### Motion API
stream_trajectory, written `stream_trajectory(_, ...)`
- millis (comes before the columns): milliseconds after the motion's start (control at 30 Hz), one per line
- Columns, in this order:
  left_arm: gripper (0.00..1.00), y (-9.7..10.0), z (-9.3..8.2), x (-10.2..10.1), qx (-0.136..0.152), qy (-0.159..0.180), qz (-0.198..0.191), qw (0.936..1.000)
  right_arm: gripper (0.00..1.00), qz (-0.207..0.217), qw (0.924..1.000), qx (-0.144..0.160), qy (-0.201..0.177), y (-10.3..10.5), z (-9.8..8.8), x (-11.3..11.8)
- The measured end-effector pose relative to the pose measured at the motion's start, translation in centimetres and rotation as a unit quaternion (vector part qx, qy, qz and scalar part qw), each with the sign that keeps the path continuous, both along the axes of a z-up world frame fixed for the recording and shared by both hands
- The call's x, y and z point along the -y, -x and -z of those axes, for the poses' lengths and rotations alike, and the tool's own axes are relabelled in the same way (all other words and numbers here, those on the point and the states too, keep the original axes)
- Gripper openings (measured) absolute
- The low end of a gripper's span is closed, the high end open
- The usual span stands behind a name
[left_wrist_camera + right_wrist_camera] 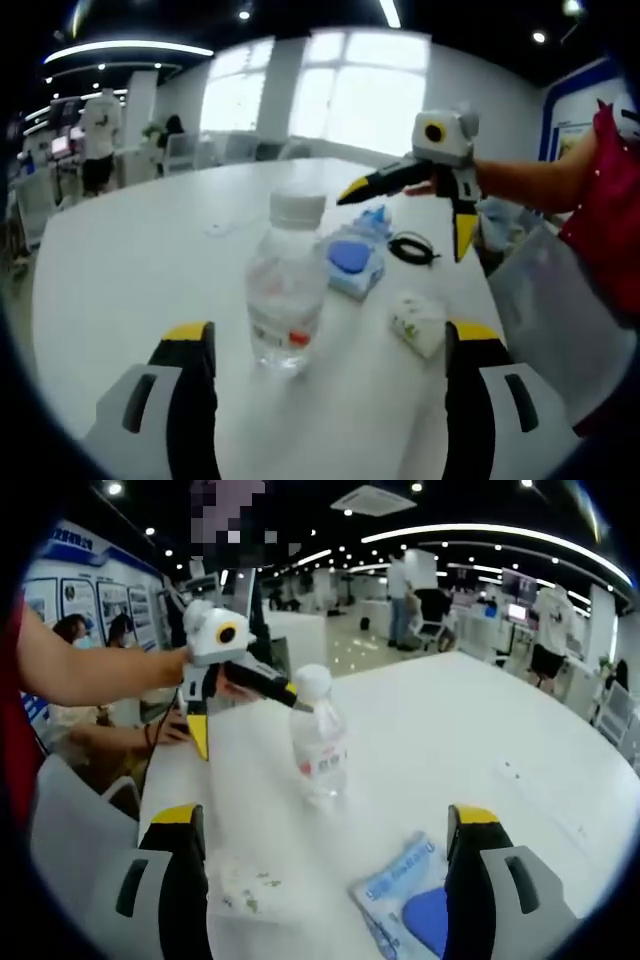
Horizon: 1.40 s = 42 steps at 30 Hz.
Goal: Arrange the tabletop items into an orderly group along one side of the table until the central work area is clear of visible clutter.
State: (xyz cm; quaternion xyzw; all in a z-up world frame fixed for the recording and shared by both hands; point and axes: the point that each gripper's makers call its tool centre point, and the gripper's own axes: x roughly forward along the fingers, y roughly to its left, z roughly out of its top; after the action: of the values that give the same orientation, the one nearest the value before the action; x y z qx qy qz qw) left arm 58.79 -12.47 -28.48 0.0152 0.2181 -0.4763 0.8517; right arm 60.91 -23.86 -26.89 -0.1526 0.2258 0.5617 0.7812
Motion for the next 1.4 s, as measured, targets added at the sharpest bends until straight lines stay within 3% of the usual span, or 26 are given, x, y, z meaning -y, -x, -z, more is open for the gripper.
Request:
stream_trajectory(433, 0.90, 4.5, -1.0, 1.5, 0.000, 0.018, -0.030, 0.9994, 0.99, 0.009, 0.9999, 0.005, 0.009, 3.1, 0.1, 5.4)
stream_trajectory(933, 0.87, 9.7, -1.5, 4.2, -0.002, 0.029, -0.043, 0.9987, 0.99, -0.005, 0.9997, -0.001, 0.023, 8.7, 1.2, 10.4)
stream_trajectory(1200, 0.86, 11.4, -1.4, 4.9, -0.002, 0.030, -0.052, 0.9982, 0.99, -0.018, 0.9994, -0.002, 0.031, 10.3, 1.7, 11.4)
stream_trajectory(1400, 0.85, 12.1, -1.3, 5.0, -0.002, 0.029, -0.056, 0.9980, 0.99, -0.041, 0.9987, 0.008, 0.030, 10.6, 1.6, 10.3)
